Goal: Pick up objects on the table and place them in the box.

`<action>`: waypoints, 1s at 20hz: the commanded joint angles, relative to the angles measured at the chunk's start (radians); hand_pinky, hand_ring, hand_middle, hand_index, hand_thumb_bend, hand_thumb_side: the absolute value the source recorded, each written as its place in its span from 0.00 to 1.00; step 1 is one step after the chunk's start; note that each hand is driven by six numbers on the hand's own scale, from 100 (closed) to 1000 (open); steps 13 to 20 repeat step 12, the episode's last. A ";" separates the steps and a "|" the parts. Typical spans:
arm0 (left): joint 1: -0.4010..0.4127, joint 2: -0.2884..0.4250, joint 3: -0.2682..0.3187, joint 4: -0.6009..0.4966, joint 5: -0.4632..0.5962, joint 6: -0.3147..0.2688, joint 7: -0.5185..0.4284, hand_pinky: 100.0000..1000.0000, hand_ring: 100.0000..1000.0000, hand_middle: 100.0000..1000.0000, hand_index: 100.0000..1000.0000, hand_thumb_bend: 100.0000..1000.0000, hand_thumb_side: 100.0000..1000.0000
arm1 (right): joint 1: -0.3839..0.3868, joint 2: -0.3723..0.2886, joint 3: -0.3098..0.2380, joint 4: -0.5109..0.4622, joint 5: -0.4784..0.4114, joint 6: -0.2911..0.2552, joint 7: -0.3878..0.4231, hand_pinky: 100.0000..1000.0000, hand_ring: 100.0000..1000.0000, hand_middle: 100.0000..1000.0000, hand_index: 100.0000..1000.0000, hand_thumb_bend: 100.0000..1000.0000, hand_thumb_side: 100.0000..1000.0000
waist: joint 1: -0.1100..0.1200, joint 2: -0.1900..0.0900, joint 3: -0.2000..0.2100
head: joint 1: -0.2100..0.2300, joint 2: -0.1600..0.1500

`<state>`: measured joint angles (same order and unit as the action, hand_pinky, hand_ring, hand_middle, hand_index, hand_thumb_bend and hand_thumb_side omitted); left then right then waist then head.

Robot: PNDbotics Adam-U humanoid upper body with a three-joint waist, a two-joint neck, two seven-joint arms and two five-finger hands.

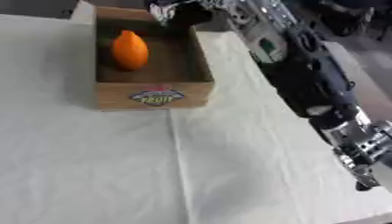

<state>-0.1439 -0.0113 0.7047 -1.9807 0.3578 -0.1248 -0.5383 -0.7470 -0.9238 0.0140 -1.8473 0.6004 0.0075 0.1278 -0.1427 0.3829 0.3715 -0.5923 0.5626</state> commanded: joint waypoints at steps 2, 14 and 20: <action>-0.014 0.034 0.009 -0.019 -0.006 0.026 0.015 0.34 0.43 0.45 0.52 0.00 0.63 | 0.044 -0.048 -0.079 -0.143 -0.102 0.057 -0.153 0.83 0.73 0.64 0.88 0.00 0.42 | 0.015 -0.031 -0.023 | 0.045 0.010; -0.018 0.055 0.027 -0.019 0.007 0.052 0.083 0.34 0.43 0.45 0.53 0.00 0.63 | 0.266 -0.087 -0.153 -0.153 -0.160 -0.074 -0.497 0.80 0.72 0.67 0.89 0.00 0.56 | 0.048 -0.073 -0.087 | 0.171 0.036; -0.018 0.055 0.027 -0.019 0.007 0.052 0.083 0.34 0.43 0.45 0.53 0.00 0.63 | 0.266 -0.087 -0.153 -0.153 -0.160 -0.074 -0.497 0.80 0.72 0.67 0.89 0.00 0.56 | 0.048 -0.073 -0.087 | 0.171 0.036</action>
